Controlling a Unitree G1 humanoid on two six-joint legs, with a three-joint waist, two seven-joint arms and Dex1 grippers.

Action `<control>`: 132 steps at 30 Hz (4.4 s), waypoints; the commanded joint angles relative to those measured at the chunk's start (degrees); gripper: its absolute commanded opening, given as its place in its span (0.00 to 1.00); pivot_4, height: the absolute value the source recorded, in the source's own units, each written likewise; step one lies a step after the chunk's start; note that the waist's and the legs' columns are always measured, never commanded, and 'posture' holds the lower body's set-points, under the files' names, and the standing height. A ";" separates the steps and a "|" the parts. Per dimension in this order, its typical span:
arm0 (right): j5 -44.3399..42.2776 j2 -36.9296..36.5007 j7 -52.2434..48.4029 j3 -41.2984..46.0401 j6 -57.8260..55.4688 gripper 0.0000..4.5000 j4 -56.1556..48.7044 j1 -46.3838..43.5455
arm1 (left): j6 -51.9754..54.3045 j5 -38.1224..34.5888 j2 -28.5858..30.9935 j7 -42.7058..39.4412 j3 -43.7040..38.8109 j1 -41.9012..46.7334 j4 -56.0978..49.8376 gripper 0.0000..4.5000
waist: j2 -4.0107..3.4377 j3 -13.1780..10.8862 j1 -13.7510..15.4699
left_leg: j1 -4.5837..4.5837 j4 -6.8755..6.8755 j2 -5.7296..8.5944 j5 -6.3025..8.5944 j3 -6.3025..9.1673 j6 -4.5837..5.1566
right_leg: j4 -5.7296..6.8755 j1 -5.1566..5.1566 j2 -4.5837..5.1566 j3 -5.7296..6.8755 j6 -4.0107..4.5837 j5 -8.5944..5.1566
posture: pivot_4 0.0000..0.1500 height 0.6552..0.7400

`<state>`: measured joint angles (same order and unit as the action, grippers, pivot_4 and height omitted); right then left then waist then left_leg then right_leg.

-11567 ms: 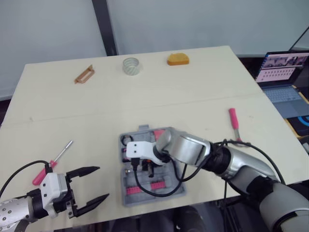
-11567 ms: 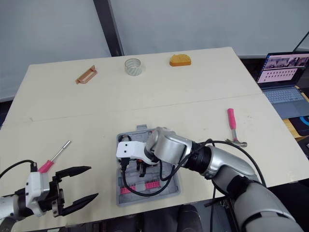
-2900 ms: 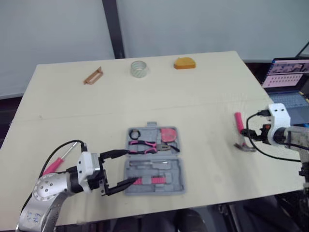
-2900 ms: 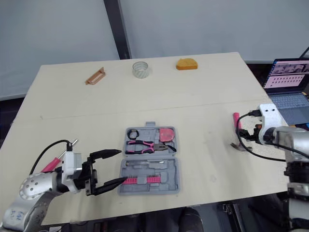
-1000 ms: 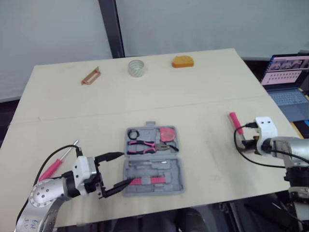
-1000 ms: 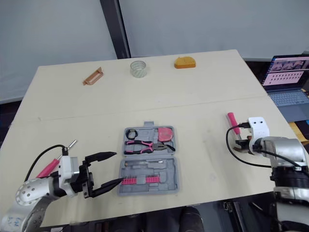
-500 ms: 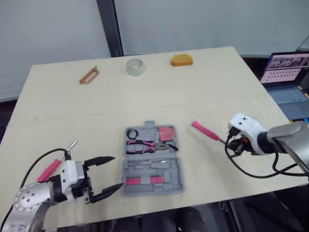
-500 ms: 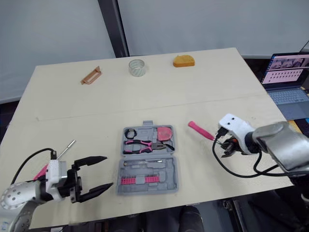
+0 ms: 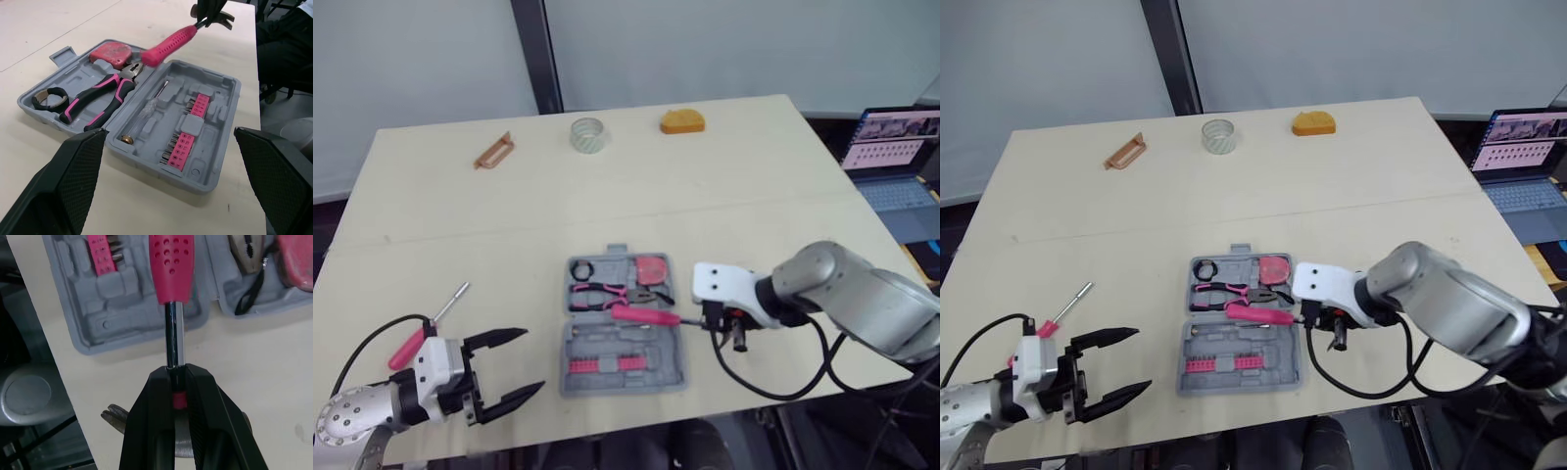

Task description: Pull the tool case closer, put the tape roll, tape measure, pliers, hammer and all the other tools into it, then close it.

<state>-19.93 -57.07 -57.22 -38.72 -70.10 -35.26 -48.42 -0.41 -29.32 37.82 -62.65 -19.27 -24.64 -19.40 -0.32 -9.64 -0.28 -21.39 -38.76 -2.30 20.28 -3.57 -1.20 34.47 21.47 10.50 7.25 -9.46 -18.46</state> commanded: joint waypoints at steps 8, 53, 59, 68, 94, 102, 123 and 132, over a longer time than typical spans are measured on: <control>0.40 12.36 0.98 -7.06 -4.72 0.00 2.38 -8.45 | 0.29 -0.77 1.32 -0.18 -2.07 -0.86 -0.90 1.00 | 0.03 0.01 0.04 | -0.03 -0.07 -0.02 0.01 0.00 0.00 | 0.07 0.02 0.01 0.11 0.01 -0.01 | 1.00 1.00; 2.63 21.30 2.04 -18.53 -5.15 0.00 11.78 -15.00 | -2.87 -0.46 0.36 0.53 -4.16 -5.31 -0.09 1.00 | 0.06 0.03 -1.39 | -0.03 -0.15 -0.14 0.13 -0.01 -0.06 | 0.28 0.11 0.00 0.34 0.04 -0.02 | 1.00 1.00; 2.28 22.06 2.45 -18.44 -5.54 0.00 12.01 -15.03 | -2.42 -0.43 0.10 1.49 -3.83 -5.64 -0.98 1.00 | 0.06 0.03 -1.38 | -0.03 -0.16 -0.14 0.14 -0.01 -0.05 | 0.28 0.11 0.00 0.33 0.04 -0.02 | 1.00 1.00; 2.81 23.30 2.73 -18.83 -4.97 0.00 13.78 -14.92 | -1.98 -0.20 -0.06 2.42 -3.62 -5.97 -1.90 1.00 | 0.06 0.03 -1.38 | -0.03 -0.16 -0.14 0.14 -0.01 -0.05 | 0.28 0.11 0.00 0.34 0.04 -0.02 | 1.00 1.00; 3.54 26.05 3.61 -19.36 -4.76 0.00 16.22 -13.00 | -1.34 -0.32 0.31 3.22 -4.22 -6.05 -2.72 1.00 | 0.06 0.03 -1.42 | -0.03 -0.16 -0.15 0.15 -0.02 -0.06 | 0.30 0.11 0.00 0.35 0.04 -0.02 | 1.00 1.00; 3.59 26.39 3.76 -19.12 -4.60 0.00 16.55 -12.65 | -1.04 -0.37 0.36 3.45 -4.38 -6.13 -3.04 1.00 | 0.06 0.03 -1.42 | -0.03 -0.16 -0.15 0.15 -0.01 -0.06 | 0.30 0.11 0.00 0.35 0.05 -0.02 | 1.00 1.00; -1.02 24.85 3.22 -6.17 -2.73 0.97 13.65 -8.41 | -1.53 -0.16 -0.06 3.14 -3.39 -4.71 -2.32 1.00 | 0.10 0.06 -1.30 | -0.03 -0.19 -0.15 0.16 -0.03 -0.04 | 0.30 0.11 0.00 0.35 0.05 -0.02 | 1.00 1.00; -4.69 29.80 3.36 12.47 18.72 0.58 16.02 12.45 | 0.17 -1.84 0.18 2.97 -2.91 -2.96 -3.47 1.00 | 0.24 0.11 -1.27 | -0.01 -0.22 -0.16 0.20 -0.13 -0.01 | 0.30 0.09 0.00 0.34 0.05 -0.02 | 1.00 1.00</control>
<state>-24.37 -27.50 -53.73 -28.19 -55.62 -19.00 -36.31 -0.36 -29.51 38.03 -59.81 -21.84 -27.86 -21.60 -0.08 -9.53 -1.55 -21.39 -38.97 -2.46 20.48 -3.71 -1.21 34.77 21.57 10.50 7.58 -9.42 -18.49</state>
